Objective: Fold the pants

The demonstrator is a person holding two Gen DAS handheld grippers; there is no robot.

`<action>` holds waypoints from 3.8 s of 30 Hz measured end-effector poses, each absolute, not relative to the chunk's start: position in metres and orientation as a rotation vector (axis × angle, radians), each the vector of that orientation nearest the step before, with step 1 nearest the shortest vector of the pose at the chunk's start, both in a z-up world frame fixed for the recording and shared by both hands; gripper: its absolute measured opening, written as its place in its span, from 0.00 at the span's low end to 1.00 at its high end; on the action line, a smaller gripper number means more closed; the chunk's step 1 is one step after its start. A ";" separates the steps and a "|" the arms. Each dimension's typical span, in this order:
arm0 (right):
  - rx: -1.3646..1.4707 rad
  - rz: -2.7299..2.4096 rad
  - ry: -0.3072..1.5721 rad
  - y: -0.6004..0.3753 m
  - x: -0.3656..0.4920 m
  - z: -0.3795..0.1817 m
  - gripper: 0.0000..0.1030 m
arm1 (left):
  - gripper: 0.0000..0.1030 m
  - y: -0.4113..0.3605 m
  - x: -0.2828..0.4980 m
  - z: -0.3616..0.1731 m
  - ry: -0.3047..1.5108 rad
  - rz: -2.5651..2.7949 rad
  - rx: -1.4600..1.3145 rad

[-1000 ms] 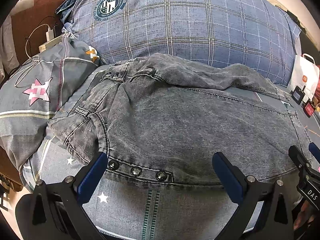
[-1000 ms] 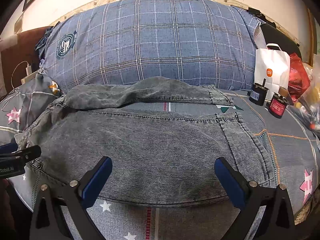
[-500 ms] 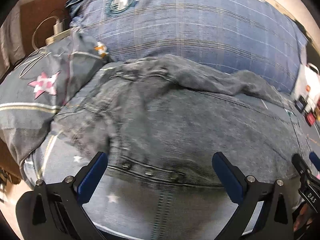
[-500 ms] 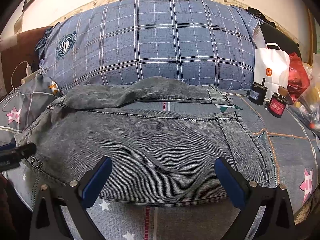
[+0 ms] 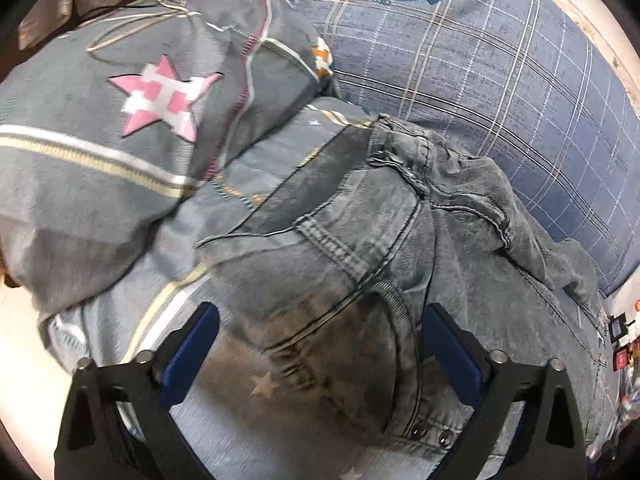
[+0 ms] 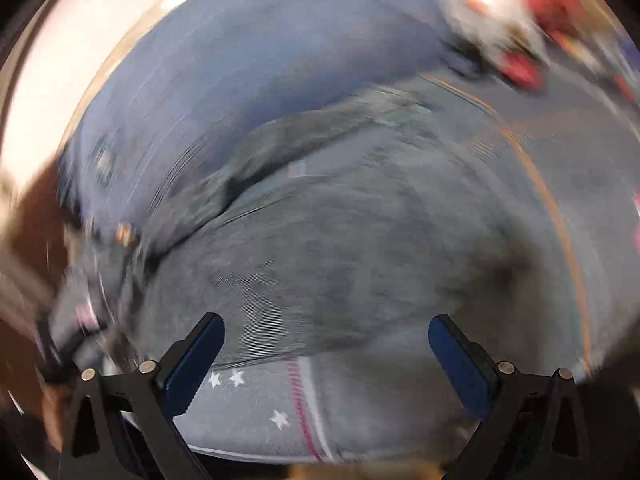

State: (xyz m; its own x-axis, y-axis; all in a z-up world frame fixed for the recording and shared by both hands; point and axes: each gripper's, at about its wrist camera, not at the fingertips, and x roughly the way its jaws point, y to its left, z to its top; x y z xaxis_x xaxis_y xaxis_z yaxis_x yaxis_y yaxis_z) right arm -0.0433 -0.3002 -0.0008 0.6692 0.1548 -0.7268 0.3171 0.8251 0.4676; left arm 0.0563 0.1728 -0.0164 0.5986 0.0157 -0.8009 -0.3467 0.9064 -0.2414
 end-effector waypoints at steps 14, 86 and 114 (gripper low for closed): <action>0.998 -0.216 0.896 -0.389 -0.025 -0.034 0.66 | 0.12 0.186 0.069 -0.027 0.972 0.244 -0.453; 0.666 -0.121 0.908 -0.369 0.092 0.033 0.85 | 0.84 0.139 0.093 0.029 0.970 0.187 -0.139; 0.209 -0.237 1.082 -0.367 0.235 -0.013 0.34 | 0.26 0.178 0.222 -0.039 1.158 0.063 -0.302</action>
